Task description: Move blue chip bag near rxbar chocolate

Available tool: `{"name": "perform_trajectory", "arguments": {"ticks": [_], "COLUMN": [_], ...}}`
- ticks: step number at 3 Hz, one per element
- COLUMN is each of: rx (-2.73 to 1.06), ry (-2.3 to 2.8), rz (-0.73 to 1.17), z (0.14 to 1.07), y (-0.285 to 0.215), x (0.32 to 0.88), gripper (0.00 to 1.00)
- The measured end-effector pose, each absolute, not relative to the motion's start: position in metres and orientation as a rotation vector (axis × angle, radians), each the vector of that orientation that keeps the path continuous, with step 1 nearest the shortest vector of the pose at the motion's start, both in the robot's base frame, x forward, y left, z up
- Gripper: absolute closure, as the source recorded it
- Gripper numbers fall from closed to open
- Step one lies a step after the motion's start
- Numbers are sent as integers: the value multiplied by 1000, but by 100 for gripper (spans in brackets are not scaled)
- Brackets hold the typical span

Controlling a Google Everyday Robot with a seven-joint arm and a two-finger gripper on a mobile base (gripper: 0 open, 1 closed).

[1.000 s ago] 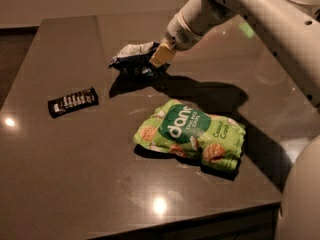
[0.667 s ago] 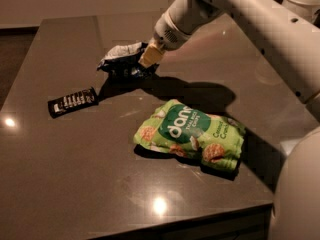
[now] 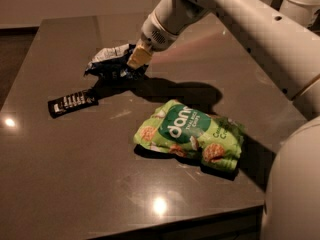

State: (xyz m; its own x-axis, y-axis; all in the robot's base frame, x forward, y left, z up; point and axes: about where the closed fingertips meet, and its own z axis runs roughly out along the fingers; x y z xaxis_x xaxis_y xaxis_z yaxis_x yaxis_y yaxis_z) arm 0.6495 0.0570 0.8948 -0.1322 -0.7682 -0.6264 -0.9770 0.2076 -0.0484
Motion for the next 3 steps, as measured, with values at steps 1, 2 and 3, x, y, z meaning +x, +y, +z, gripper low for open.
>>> {"name": "perform_trajectory", "arguments": {"ticks": [1, 2, 3], "rx": [-1617, -1621, -1621], "ry": [1959, 1959, 1959], "rz": [519, 521, 522], "z": [893, 891, 891], "y": [59, 60, 61], "x": [649, 649, 649], "gripper": [12, 0, 0]}}
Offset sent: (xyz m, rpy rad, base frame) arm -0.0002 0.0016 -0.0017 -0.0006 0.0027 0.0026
